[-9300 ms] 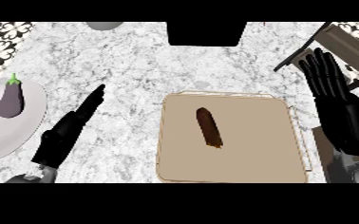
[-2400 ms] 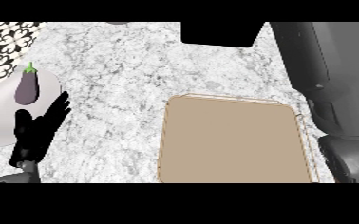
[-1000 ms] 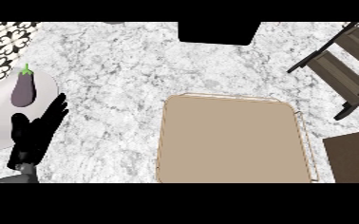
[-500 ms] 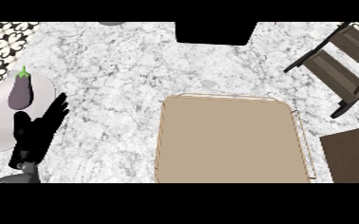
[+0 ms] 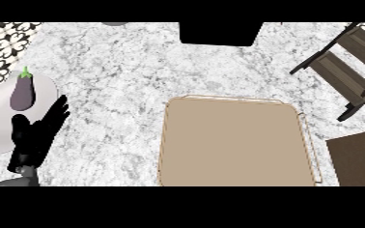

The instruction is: Pick the sweet potato from the tray and place it in the tiered basket

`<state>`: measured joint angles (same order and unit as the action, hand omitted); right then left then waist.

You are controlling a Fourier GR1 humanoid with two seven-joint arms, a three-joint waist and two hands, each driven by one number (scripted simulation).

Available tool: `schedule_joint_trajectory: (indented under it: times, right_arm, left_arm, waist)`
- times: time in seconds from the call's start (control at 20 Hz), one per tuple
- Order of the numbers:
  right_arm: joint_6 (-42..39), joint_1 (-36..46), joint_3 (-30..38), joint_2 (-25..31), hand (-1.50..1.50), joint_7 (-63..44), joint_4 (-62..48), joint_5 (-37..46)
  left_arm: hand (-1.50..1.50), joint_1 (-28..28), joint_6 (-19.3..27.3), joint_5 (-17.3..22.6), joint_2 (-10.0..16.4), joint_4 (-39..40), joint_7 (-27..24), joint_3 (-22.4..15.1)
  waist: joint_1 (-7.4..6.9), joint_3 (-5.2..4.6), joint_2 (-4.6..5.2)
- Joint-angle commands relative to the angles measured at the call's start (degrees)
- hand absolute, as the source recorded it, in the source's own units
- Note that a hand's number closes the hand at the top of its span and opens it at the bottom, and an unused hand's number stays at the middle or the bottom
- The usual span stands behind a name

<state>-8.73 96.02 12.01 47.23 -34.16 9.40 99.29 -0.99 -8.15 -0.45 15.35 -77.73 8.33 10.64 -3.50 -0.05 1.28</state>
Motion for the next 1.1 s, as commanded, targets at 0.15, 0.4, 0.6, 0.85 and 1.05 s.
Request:
schedule_joint_trajectory:
  times: [0.15, 0.4, 0.6, 0.85, 1.05]
  right_arm:
    - [-4.96, -0.82, 3.37, 0.73, 1.50, -2.96, -2.51, -2.91]
    - [-12.81, -1.86, 8.41, 2.22, -1.50, -13.47, -5.51, -7.41]
    - [-9.84, -4.47, 10.97, 2.93, -1.50, -20.64, -3.60, -9.93]
    - [-5.00, -4.83, 11.18, 2.33, -1.50, -16.63, 1.03, -10.78]
    - [3.55, -4.41, 9.99, 1.54, -1.50, -16.57, 5.81, -9.75]
  left_arm:
    - [0.00, -0.23, -0.06, 0.19, -0.49, 0.43, -0.10, 0.04]
    - [0.00, 0.21, -1.45, 1.48, 1.08, -0.83, 0.76, 1.22]
    - [0.00, 0.19, -1.60, 1.16, 1.26, 1.25, -0.58, 1.56]
    - [0.00, -0.44, -0.80, 0.32, 0.91, 1.44, -0.38, 1.27]
    - [0.00, 0.46, -1.36, 1.18, 0.39, -0.99, 1.07, 0.86]
  waist:
    - [0.11, 0.04, 0.15]
    - [-0.23, 0.06, 0.07]
    - [0.13, 0.07, 0.28]
    - [0.52, 0.09, -0.05]
    - [0.44, 0.11, -0.33]
